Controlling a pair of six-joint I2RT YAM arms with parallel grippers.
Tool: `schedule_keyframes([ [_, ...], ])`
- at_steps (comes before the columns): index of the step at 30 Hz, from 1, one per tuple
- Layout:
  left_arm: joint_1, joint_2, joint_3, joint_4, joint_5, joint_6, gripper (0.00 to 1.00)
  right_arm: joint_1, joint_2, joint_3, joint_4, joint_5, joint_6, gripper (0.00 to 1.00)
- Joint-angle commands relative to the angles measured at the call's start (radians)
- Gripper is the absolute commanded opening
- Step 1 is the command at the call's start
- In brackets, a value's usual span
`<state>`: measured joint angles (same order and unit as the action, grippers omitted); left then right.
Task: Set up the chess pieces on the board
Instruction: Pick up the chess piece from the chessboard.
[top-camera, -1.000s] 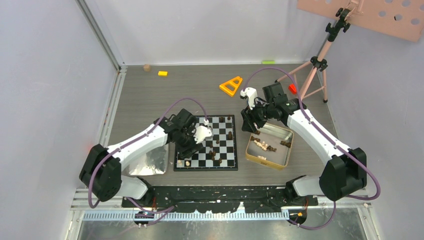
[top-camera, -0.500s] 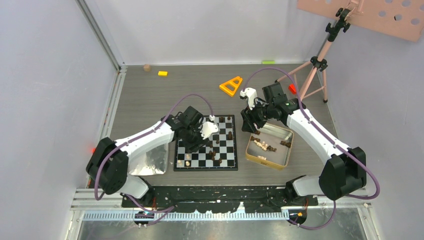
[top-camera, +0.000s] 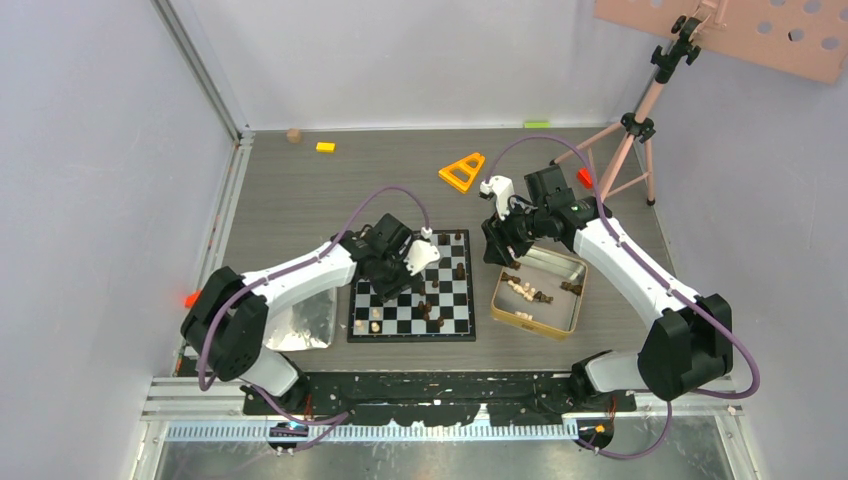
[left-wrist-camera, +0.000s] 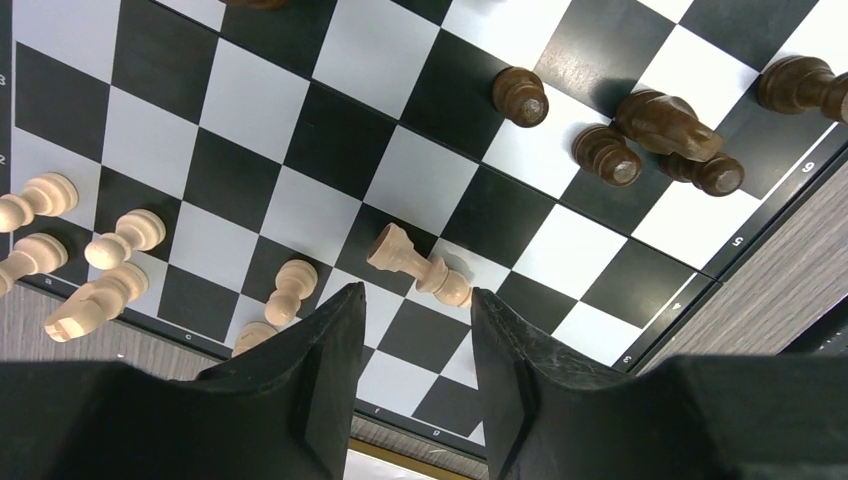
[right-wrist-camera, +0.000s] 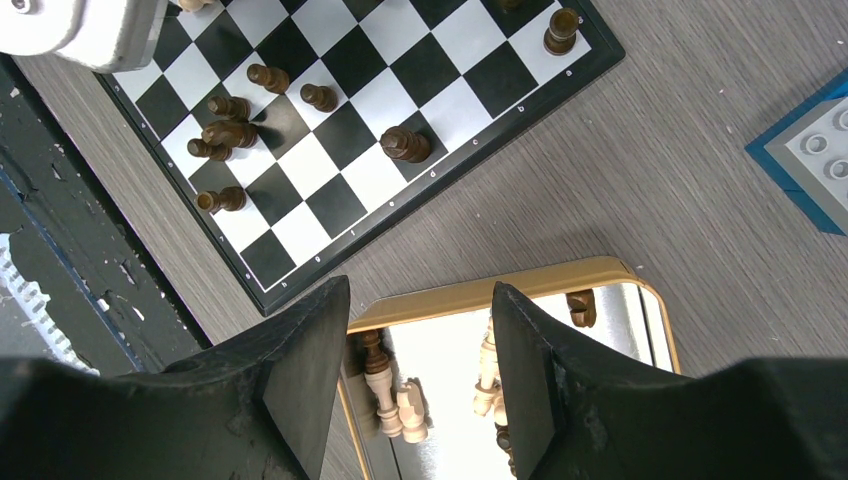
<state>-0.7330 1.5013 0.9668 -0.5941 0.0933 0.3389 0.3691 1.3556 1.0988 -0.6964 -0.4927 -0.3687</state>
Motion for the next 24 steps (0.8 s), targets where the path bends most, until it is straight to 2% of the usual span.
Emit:
schedule_keyframes([
  [1, -0.005, 0.012, 0.016, 0.020, -0.006, -0.012, 0.46, -0.004, -0.002, 0.007, 0.008, -0.010, -0.018, 0.60],
  [13, -0.012, 0.050, 0.008, 0.004, 0.016, 0.003, 0.47, -0.004, -0.001, 0.007, 0.006, -0.007, -0.018, 0.60],
  [24, -0.013, 0.075, 0.005, -0.002, 0.000, 0.016, 0.39, -0.004, 0.002, 0.007, 0.003, -0.012, -0.018, 0.60],
])
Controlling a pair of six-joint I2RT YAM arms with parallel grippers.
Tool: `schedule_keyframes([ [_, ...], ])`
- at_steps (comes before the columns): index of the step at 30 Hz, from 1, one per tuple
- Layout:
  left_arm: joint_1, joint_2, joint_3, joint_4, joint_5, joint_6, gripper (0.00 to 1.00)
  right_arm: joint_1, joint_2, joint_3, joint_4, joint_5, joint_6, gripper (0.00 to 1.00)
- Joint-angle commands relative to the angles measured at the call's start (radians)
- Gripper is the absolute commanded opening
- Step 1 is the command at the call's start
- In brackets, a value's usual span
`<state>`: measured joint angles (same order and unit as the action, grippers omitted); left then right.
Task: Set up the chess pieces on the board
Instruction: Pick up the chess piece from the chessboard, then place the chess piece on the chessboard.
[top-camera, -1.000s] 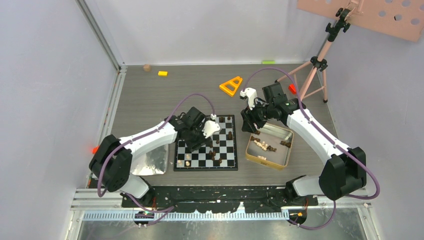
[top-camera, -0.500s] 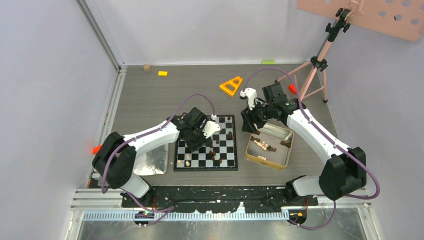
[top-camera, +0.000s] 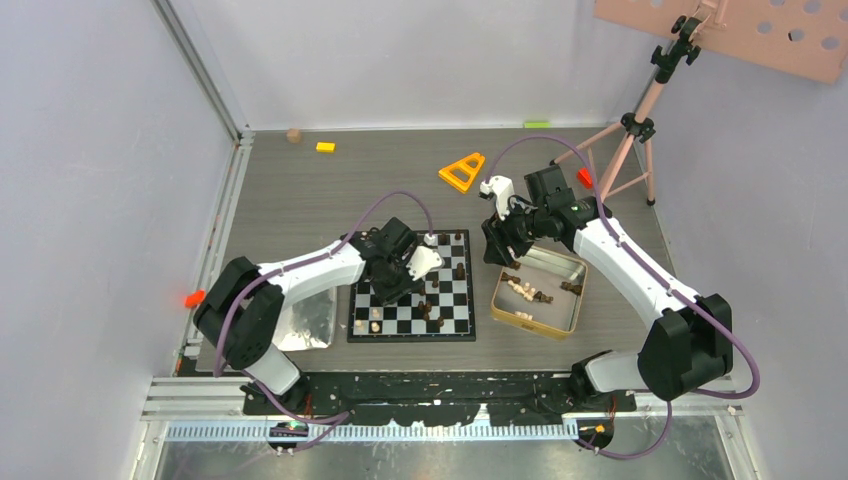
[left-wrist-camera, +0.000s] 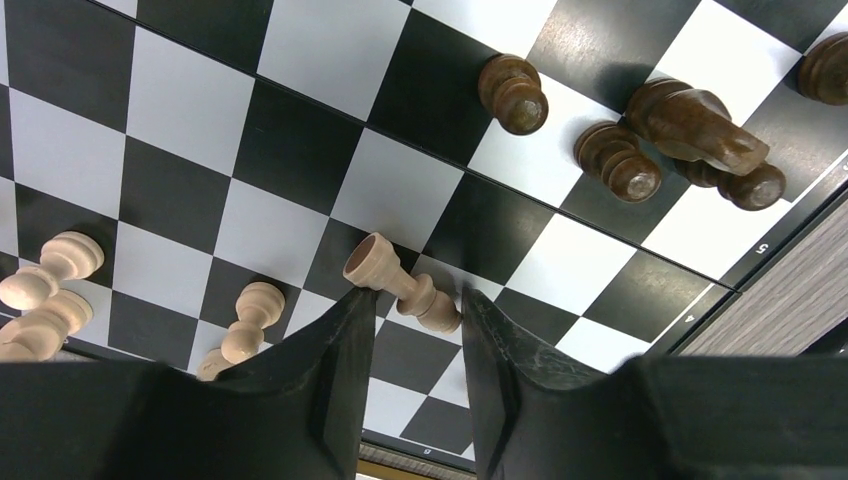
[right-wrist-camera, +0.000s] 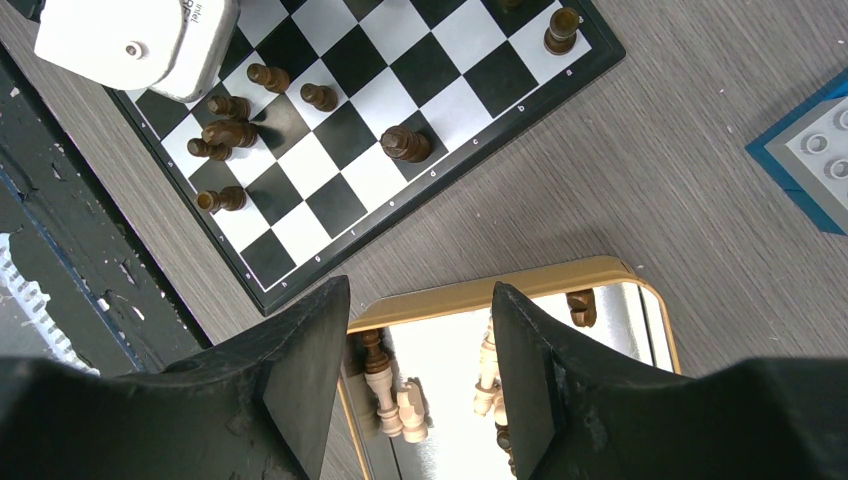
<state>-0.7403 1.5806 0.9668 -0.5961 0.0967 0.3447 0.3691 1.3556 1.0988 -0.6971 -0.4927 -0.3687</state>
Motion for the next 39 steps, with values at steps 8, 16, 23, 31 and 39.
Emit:
schedule_keyframes([
  [8, -0.005, -0.006, 0.004, -0.005, 0.000, 0.021, 0.23, -0.004, 0.005, 0.009, 0.001, -0.016, -0.016, 0.60],
  [16, -0.005, -0.051, 0.010, -0.013, 0.006, 0.031, 0.05, -0.004, 0.008, 0.032, 0.007, -0.063, 0.039, 0.60],
  [23, -0.005, -0.161, 0.004, 0.006, 0.039, 0.050, 0.00, -0.004, -0.017, 0.005, 0.165, -0.196, 0.228, 0.60],
  [31, -0.005, -0.287, 0.042, 0.036, 0.062, 0.062, 0.00, -0.004, 0.077, 0.024, 0.354, -0.379, 0.468, 0.59],
  [39, -0.006, -0.331, 0.082, 0.054, 0.068, 0.051, 0.00, 0.035, 0.205, 0.052, 0.529, -0.472, 0.660, 0.58],
])
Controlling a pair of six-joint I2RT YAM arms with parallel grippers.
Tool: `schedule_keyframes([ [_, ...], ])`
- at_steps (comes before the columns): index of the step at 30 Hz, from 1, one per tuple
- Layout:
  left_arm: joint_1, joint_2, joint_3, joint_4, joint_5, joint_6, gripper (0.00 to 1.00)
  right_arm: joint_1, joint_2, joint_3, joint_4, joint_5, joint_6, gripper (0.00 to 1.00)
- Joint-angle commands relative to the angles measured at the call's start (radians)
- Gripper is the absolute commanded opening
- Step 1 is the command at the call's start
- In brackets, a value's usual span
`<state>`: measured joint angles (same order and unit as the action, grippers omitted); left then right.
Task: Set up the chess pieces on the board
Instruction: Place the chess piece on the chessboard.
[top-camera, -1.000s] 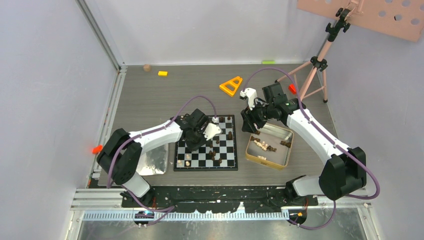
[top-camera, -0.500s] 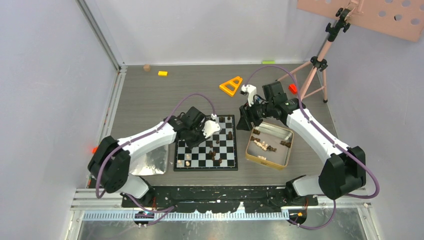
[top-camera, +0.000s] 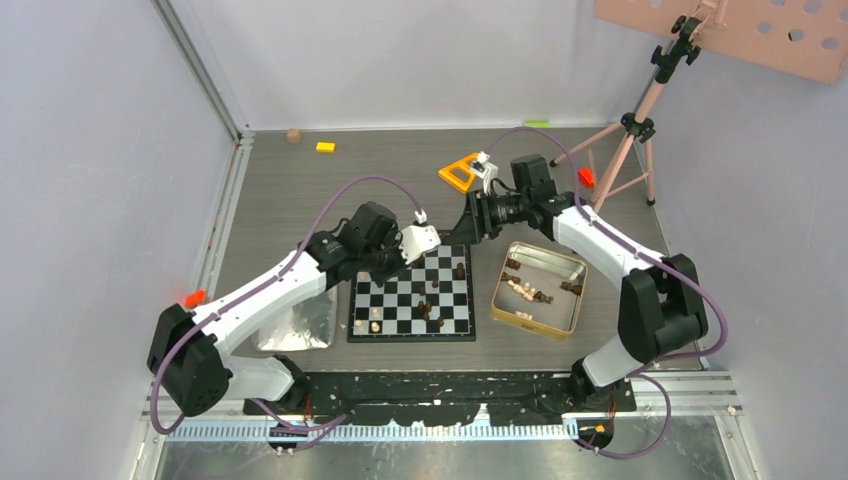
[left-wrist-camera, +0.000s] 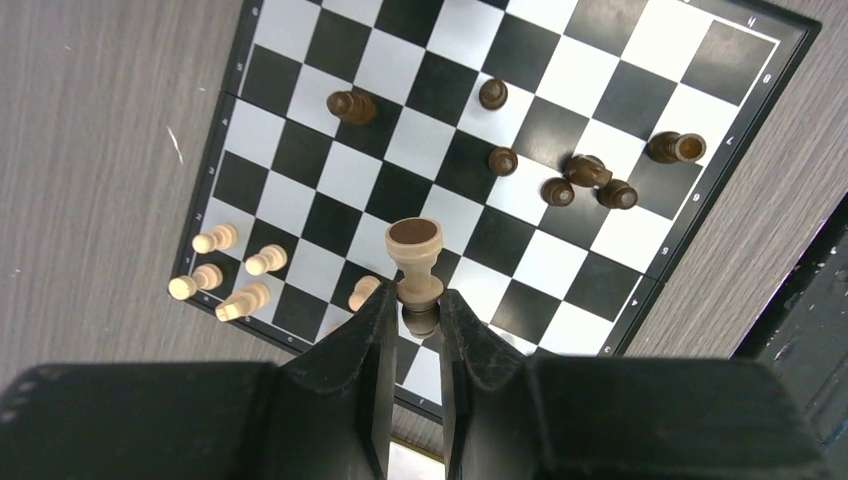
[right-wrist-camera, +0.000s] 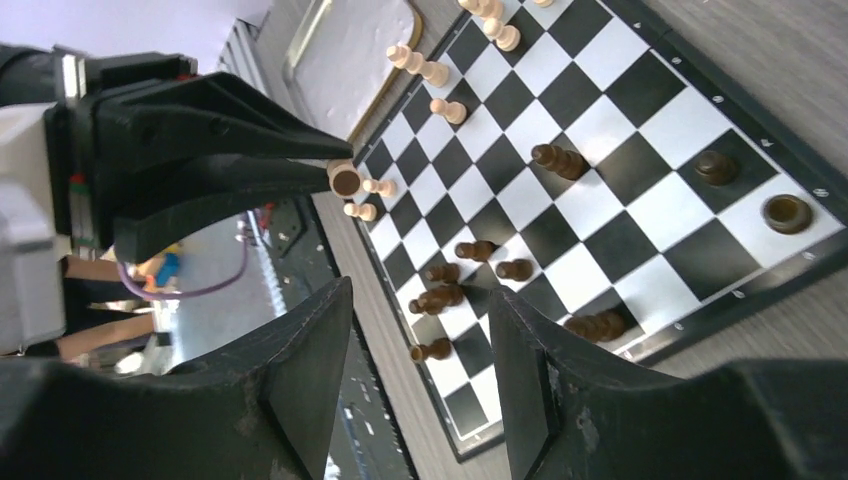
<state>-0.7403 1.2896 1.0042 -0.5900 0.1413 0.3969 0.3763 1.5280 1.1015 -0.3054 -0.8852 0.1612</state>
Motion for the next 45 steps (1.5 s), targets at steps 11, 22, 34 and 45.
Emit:
schedule_keyframes([
  [11, -0.005, -0.046, 0.056, 0.047, 0.020, -0.012, 0.00, 0.131, 0.182, 0.110, 0.223, -0.152, 0.237, 0.58],
  [22, -0.005, -0.046, 0.056, 0.051, 0.029, -0.027, 0.00, 0.174, 0.237, 0.121, 0.255, -0.162, 0.267, 0.55],
  [34, -0.005, -0.045, 0.062, 0.048, 0.031, -0.030, 0.00, 0.200, 0.258, 0.140, 0.257, -0.178, 0.280, 0.48],
  [45, -0.005, -0.041, 0.062, 0.047, 0.033, -0.031, 0.00, 0.221, 0.280, 0.145, 0.256, -0.188, 0.279, 0.40],
])
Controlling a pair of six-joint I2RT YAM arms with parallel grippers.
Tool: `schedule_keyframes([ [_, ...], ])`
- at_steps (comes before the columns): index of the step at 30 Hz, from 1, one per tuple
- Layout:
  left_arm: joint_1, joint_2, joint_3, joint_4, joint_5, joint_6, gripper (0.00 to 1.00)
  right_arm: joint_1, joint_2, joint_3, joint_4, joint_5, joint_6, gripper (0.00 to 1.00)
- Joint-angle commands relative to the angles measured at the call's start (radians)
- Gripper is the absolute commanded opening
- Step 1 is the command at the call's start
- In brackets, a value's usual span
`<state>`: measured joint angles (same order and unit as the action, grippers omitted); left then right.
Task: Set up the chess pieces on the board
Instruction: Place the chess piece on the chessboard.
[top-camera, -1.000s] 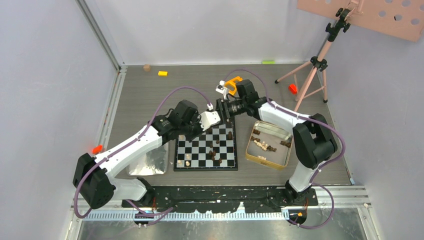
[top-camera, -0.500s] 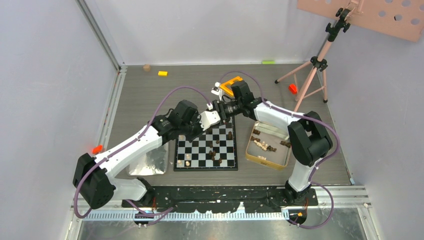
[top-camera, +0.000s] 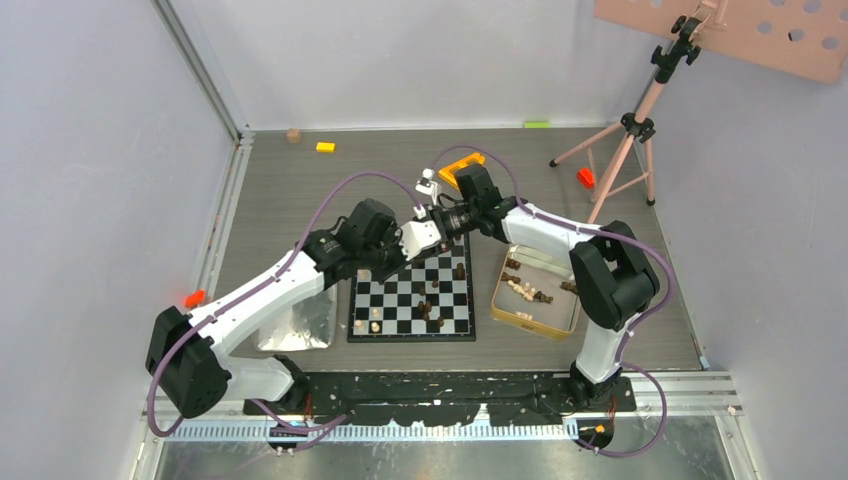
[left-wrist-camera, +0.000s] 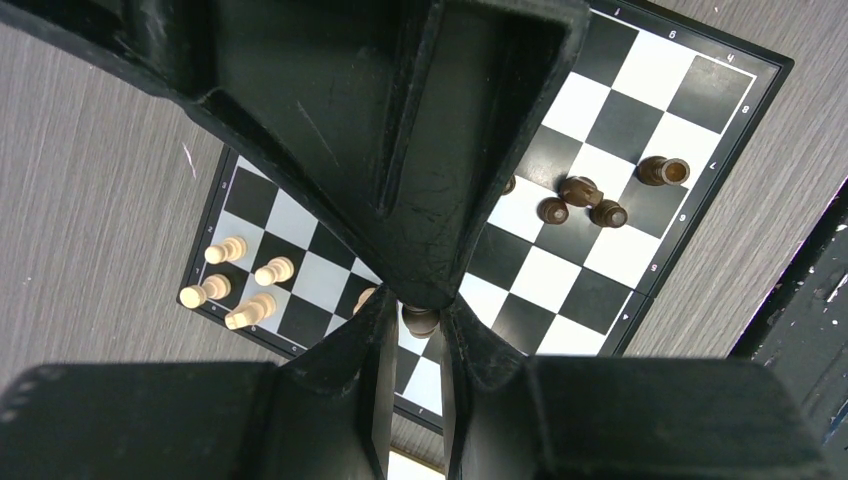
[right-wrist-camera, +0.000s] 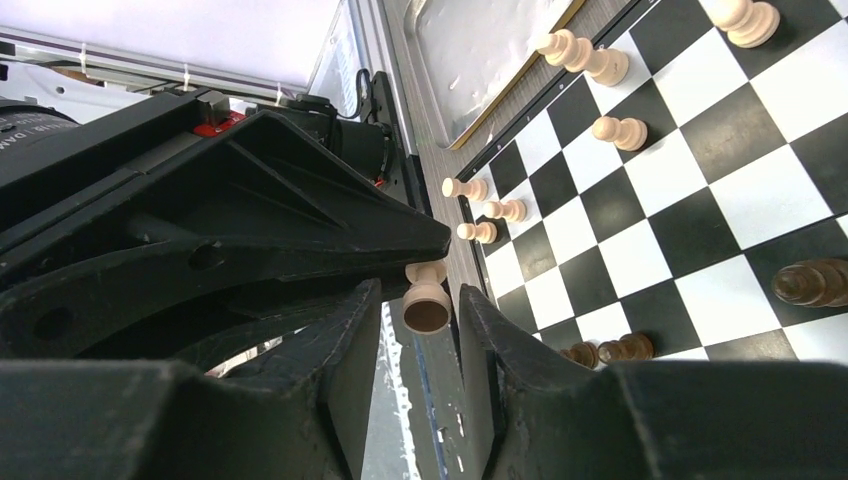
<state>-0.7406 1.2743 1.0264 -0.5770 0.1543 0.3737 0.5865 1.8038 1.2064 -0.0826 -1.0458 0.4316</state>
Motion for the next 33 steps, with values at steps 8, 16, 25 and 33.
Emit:
schedule_keyframes([
  [8, -0.005, -0.021, 0.037, 0.034, 0.019, -0.009, 0.04, 0.012, 0.008, 0.052, 0.035, -0.035, 0.012, 0.18],
  [16, -0.001, -0.077, 0.005, 0.059, 0.017, -0.008, 0.60, -0.031, -0.039, 0.046, -0.003, -0.021, -0.020, 0.03],
  [25, 0.054, -0.072, 0.089, 0.039, 0.091, -0.066, 0.74, -0.136, -0.153, 0.007, 0.046, -0.037, 0.008, 0.01],
  [33, 0.303, 0.030, 0.246, 0.073, 0.417, -0.301, 0.75, -0.238, -0.265, 0.003, 0.104, -0.044, 0.045, 0.01],
])
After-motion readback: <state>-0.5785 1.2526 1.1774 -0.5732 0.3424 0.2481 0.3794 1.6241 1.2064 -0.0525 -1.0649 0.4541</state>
